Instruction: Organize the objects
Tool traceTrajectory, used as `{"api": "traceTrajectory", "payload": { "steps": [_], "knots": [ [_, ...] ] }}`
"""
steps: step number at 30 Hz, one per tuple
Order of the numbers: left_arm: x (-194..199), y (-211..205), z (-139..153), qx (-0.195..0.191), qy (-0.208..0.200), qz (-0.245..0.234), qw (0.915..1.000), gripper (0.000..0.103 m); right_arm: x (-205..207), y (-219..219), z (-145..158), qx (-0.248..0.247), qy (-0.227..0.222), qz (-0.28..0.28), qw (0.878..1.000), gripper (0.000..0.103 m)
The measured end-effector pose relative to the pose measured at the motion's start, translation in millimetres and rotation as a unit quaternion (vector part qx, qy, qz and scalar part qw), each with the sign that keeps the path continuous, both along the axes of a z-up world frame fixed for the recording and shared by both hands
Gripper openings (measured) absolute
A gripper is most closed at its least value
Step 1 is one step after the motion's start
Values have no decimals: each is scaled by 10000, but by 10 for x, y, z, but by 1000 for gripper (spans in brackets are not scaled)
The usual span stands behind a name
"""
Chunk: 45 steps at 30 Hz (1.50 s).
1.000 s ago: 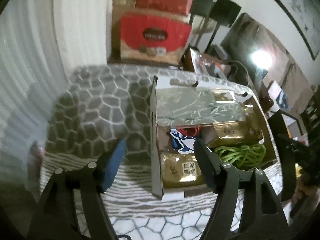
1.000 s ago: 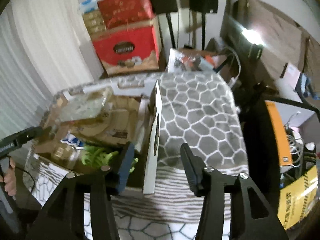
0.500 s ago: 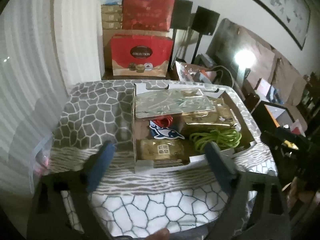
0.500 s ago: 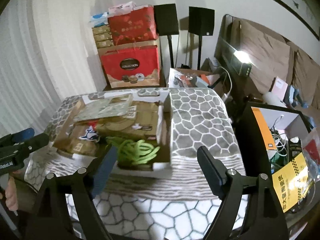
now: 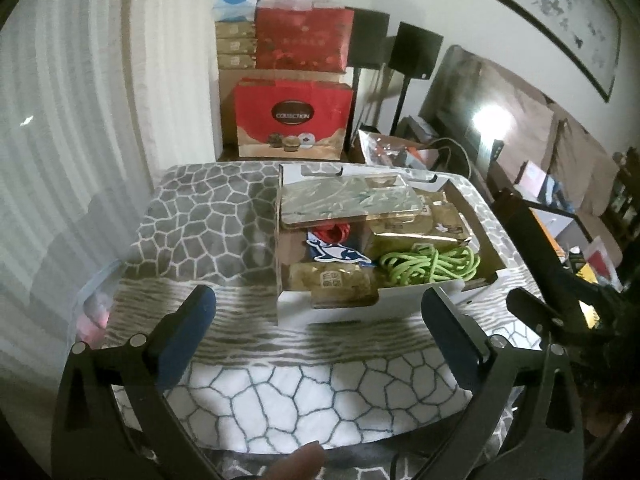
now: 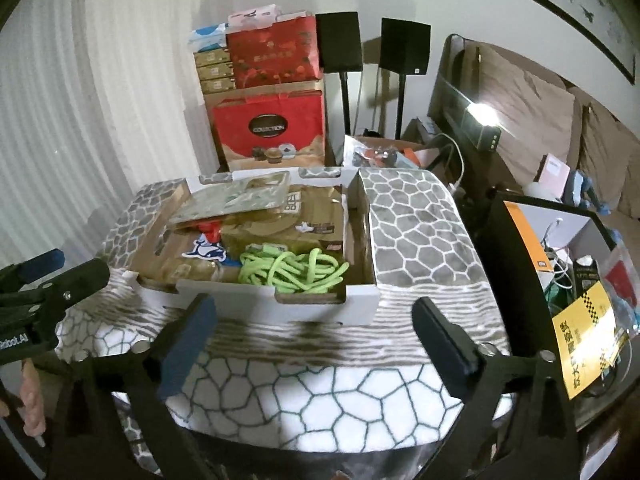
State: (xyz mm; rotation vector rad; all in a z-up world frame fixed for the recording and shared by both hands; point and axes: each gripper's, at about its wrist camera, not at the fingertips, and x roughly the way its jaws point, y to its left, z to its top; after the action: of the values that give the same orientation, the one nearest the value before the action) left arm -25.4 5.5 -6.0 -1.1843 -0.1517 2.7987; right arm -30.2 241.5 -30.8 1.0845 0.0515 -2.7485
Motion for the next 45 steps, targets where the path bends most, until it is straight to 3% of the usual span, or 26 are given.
{"api": "traceTrajectory", "payload": {
  "steps": [6, 19, 45],
  "knots": [
    [67, -72, -7, 120, -17, 109, 9999, 103, 94, -60, -27, 55, 27, -34, 10000, 102],
    [174, -76, -57, -123, -103, 230, 9996, 103, 191, -133, -45, 177, 121, -117, 9997, 102],
    [146, -36, -51, -232, -95, 259, 9993, 103, 169, -129, 27, 119, 87, -227, 9996, 102]
  ]
}}
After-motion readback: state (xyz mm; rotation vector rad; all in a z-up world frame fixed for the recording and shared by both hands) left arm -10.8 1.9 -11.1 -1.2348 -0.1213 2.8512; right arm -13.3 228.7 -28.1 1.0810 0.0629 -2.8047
